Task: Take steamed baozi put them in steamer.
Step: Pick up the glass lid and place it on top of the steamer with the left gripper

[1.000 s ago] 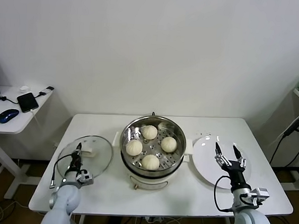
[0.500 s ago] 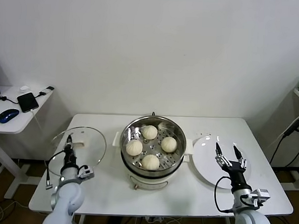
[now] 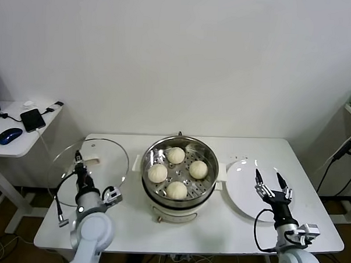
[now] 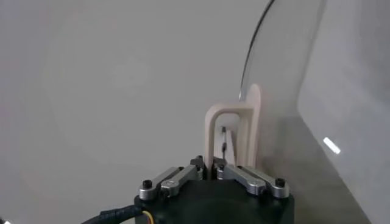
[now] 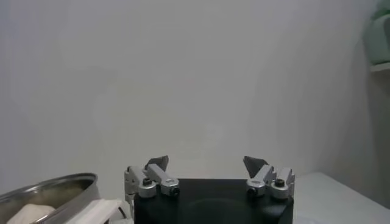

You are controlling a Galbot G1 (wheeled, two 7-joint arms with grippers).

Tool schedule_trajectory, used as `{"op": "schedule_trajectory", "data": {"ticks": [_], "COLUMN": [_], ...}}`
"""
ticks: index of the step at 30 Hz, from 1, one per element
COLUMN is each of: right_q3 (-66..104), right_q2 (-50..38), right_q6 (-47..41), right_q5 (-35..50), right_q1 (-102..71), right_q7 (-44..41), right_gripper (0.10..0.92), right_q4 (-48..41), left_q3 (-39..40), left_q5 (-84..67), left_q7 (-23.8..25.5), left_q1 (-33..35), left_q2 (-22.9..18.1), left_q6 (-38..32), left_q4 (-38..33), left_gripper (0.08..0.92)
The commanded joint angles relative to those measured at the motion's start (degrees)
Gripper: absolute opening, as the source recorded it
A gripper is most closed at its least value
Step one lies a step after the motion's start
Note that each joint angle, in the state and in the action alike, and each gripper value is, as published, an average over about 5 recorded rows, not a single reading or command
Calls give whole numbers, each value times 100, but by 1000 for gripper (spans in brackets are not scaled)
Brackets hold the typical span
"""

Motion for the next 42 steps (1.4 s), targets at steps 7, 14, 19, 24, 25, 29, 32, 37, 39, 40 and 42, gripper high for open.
{"op": "schedule_trajectory", "data": {"ticks": [7,14,19,24,25,29,32,37,39,40,42], "right_q3": [11,232,231,222,216,183,157,135,137,139,141], "right_q2": [114,437,416,333,317,278,278,282,283,283,285], "right_q6": [-7,-146,-151,-150,-149,-145,-144,-146,-148,-150,-155], "right_q5": [-130,-450,-455,-452,-451,-452,-454,-457,-456,-457,-458], "right_q1": [-60,52,39,57,59,76,94,116,127,133,144], "right_q7": [-5,-224,-244,-257,-259,-265,-266,-266,-267,-267,-266], "right_gripper": [823,823,823,823,823,822,823,823,823,823,823], "right_q4": [-61,-119,-167,-249,-261,-307,-329,-343,-348,-351,-355], "left_q3": [1997,2901,3367,3573,3589,3568,3501,3357,3333,3328,3326], "left_q5": [795,753,397,126,87,38,40,173,221,250,297], "left_q7": [1162,1138,1126,1051,1044,980,889,745,744,745,750], "left_q1": [-200,-625,-956,-1303,-1352,-1497,-1579,-1623,-1592,-1573,-1538], "left_q2": [-659,-911,-911,-911,-911,-911,-911,-911,-911,-911,-911], "left_q6": [452,534,628,710,724,756,760,761,761,761,761], "left_q4": [-866,-223,190,512,552,714,825,1022,1057,1069,1084], "left_gripper": [159,159,159,159,159,159,159,159,159,159,159]}}
